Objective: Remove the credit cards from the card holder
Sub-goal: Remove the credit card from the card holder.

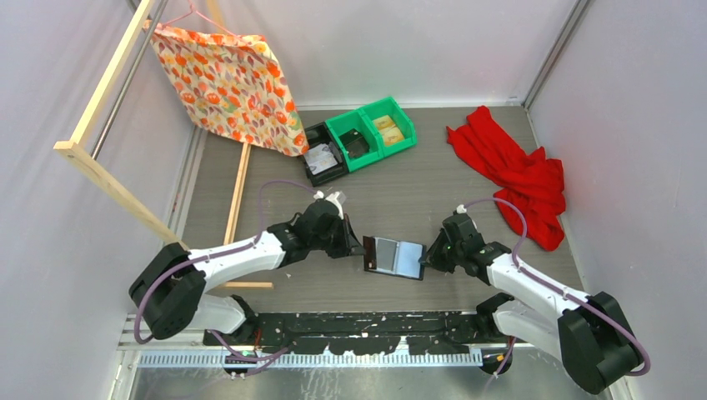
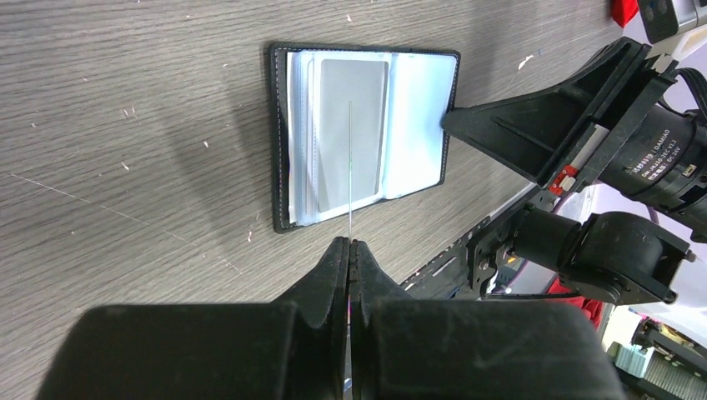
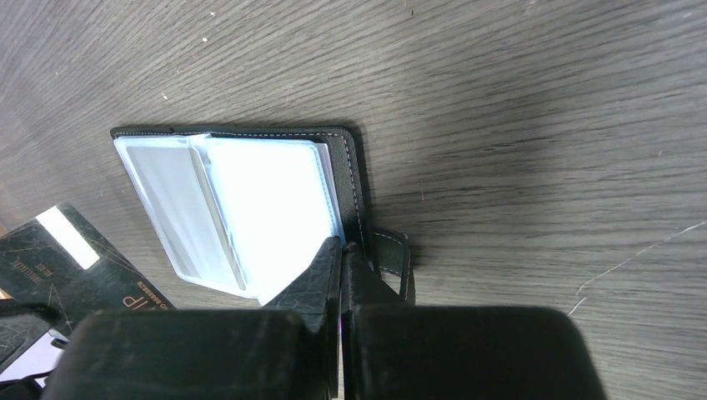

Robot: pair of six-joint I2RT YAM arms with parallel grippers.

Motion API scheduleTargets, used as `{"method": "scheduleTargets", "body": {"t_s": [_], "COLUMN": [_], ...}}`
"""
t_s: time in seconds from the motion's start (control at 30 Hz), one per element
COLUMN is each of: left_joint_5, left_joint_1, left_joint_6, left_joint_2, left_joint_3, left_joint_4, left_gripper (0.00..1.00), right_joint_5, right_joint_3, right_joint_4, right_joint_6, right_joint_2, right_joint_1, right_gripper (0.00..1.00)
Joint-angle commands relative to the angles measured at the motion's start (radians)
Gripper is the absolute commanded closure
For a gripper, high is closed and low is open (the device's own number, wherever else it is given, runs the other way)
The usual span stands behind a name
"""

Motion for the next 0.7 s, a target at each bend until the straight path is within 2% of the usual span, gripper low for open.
{"method": "scheduleTargets", "body": {"t_s": [0.0,0.2,0.37,0.47,0.57,0.67], "left_joint_5": [0.019,0.115,0.188,0.204,0.225,0.245], "left_joint_1": [0.004,0.004,0.004,0.004,0.004,0.004], "left_joint_6": [0.02,-0.022,-0.003,0.0,0.007,0.003], "left_joint_2": [0.003,0.07,0.117,0.12,0.123,0.122], "left_joint_3": [0.034,0.03,0.089,0.101,0.111,0.108], "left_joint_4": [0.001,0.141,0.141,0.143,0.136,0.146], "left_gripper": [0.99,1.0,0.99,0.99,0.99,1.0], "right_joint_5": [0.032,0.028,0.021,0.022,-0.004,-0.114], "right_joint_3": [0.026,0.036,0.069,0.089,0.101,0.108], "right_joint_4": [-0.039,-0.057,-0.103,-0.119,-0.109,-0.055], "right_joint_6": [-0.018,-0.022,-0.025,-0.025,-0.029,-0.029], "right_joint_2": [-0.006,-0.026,-0.106,-0.2,-0.272,-0.291], "right_joint_1": [-0.004,-0.004,-0.004,-0.015,-0.031,-0.037], "right_gripper": [0.99,0.97,0.71,0.58,0.5,0.46]}}
